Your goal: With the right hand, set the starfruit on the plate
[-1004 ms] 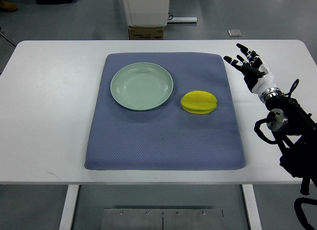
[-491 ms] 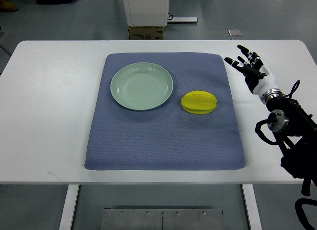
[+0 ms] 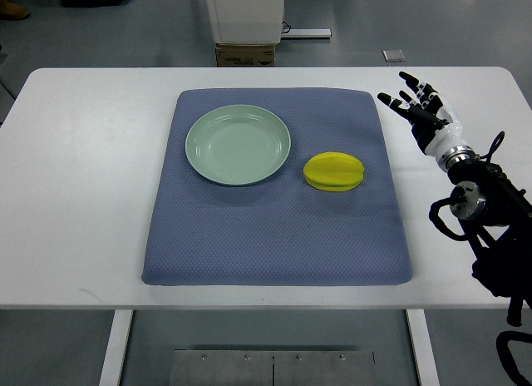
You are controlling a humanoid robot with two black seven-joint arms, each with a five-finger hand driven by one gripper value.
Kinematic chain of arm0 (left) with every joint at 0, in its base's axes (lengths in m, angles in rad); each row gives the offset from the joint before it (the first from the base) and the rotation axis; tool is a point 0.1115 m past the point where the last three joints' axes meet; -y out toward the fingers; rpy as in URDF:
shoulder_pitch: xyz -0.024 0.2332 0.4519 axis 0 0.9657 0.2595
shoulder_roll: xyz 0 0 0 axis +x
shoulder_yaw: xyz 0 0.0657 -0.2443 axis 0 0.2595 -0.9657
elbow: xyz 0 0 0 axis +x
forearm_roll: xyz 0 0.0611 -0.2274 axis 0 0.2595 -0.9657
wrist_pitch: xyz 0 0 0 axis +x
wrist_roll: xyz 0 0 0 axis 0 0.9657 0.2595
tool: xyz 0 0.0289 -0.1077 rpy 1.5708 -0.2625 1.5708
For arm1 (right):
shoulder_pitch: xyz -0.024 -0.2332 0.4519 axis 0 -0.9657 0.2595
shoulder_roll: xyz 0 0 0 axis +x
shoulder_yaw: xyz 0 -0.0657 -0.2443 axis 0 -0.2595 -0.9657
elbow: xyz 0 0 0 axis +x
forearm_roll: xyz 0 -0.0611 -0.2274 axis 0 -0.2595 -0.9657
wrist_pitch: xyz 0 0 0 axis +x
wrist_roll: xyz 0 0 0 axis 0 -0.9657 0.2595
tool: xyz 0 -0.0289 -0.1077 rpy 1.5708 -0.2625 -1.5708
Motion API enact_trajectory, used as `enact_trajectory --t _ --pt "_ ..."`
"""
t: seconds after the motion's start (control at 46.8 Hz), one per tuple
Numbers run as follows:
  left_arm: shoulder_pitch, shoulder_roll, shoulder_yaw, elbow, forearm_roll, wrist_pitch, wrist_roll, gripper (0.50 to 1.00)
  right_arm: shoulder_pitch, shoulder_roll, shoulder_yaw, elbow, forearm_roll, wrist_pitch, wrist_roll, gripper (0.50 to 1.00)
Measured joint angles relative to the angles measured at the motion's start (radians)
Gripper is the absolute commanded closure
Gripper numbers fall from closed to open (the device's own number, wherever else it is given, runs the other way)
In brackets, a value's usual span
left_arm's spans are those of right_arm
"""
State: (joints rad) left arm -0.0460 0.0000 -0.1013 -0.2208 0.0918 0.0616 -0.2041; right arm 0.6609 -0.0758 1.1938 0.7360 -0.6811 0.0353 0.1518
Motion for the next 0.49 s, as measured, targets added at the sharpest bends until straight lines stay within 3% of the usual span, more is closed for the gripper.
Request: enact_trajectory --t 0.491 --pt "0.000 0.000 0.000 0.000 0.000 0.000 0.000 0.500 0.003 -0.016 -0.038 0.000 0.000 0.001 0.006 0.500"
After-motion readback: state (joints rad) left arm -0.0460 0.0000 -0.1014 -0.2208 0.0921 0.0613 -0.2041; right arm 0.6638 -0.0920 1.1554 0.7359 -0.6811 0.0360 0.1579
